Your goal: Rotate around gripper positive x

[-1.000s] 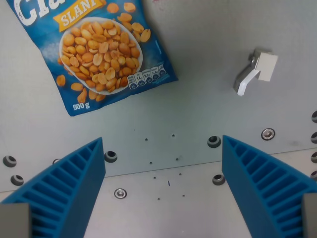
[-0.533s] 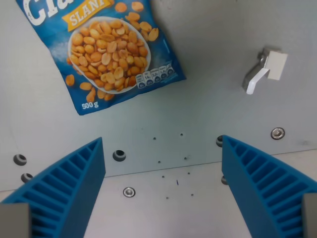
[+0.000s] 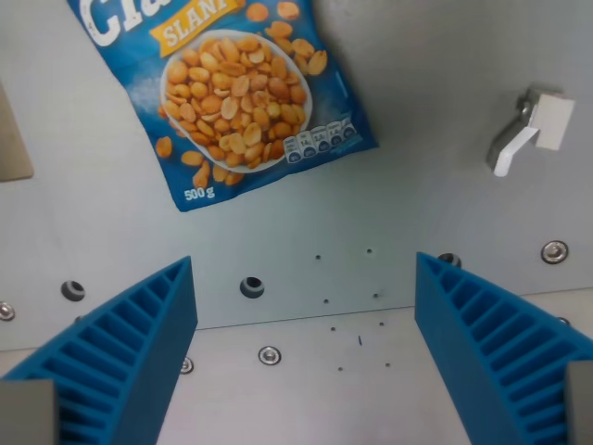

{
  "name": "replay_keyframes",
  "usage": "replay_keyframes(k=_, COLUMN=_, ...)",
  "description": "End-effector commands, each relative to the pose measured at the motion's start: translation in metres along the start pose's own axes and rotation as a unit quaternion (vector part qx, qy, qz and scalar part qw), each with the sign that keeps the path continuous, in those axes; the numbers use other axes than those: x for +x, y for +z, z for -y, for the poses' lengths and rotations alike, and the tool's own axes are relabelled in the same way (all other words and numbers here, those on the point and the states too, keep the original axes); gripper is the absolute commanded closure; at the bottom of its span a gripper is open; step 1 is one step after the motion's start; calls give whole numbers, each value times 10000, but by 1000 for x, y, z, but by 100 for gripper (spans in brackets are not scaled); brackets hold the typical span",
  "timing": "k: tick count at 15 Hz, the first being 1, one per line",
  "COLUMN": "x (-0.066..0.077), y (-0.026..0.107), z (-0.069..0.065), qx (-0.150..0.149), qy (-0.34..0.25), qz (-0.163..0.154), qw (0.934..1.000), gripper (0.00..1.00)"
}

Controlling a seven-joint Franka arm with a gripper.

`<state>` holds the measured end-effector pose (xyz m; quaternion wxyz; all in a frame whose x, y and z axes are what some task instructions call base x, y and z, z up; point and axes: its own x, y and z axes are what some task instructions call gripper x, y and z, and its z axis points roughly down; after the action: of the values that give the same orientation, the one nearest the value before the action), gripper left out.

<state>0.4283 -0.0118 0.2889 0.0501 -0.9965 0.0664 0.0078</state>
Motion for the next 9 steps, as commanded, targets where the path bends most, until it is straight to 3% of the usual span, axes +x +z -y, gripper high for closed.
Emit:
replay_keyframes(k=1, x=0, y=-2, z=-5, qx=1017, qy=-82, qz=-34, qw=9948, gripper=0)
replay_keyframes(k=9, x=0, y=-2, z=-5, qx=1546, qy=-84, qz=-30, qw=9879, gripper=0)
